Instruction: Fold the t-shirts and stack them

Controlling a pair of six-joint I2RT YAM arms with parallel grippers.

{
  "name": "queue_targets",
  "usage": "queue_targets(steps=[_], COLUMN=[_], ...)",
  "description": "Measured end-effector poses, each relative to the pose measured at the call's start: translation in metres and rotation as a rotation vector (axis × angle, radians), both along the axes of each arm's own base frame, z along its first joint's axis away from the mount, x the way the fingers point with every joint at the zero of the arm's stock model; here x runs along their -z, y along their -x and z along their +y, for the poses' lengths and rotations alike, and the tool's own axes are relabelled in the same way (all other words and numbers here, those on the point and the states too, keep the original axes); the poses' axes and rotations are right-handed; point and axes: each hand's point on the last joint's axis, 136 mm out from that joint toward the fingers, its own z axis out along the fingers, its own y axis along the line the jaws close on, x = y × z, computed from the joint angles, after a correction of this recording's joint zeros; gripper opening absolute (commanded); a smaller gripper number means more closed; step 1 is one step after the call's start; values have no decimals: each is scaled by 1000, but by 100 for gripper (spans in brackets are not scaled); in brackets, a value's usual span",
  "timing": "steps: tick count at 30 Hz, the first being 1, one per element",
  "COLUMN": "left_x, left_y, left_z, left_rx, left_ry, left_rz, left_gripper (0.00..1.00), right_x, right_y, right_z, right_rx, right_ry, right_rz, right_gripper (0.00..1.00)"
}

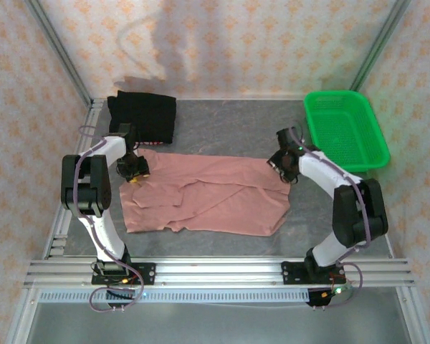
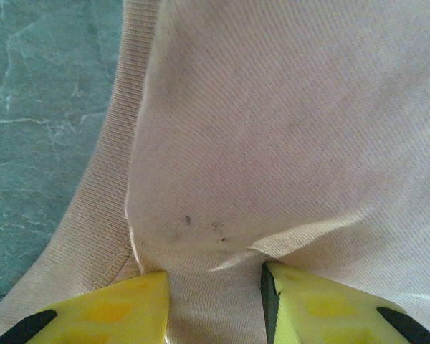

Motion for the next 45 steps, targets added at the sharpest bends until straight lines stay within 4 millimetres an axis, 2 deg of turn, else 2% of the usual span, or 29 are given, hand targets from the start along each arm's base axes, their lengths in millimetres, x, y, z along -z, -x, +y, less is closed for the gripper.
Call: queue_targets(steps=[3,7,12,17,22,32,35,42,45], left_x=[0,0,0,0,0,0,1,0,0], left_y=[0,0,0,0,1,1,2,2,3], left_z=[-1,-1,-1,-2,-5,-6,-6,-6,-6], left_rx=[3,11,15,16,17,18,18,21,21], left_ry=[3,4,7,12,27,31,30,30,30], left_rz=[-1,-1,-2,-3,-8,-16,-19,-23,-24], left_gripper=[39,39,39,39,39,39,39,38,38], right_x=[-14,-1,29,34,48,57,63,62,61], right_y=[-20,-32,-30,-27,-14,-20,-20,-26,-27], right_z=[-21,-34,-31,-29,-30,-30,-30,-32,-33], right_rx=[30,27,-2,-7,-6,-5,-3,5,11], right_ry=[3,15,4,-8,-7,-6,-4,4,4], right_rz=[-36,0,84,97,142,136,146,134,133], right_gripper=[47,38,35,33,32,27,24,11,9])
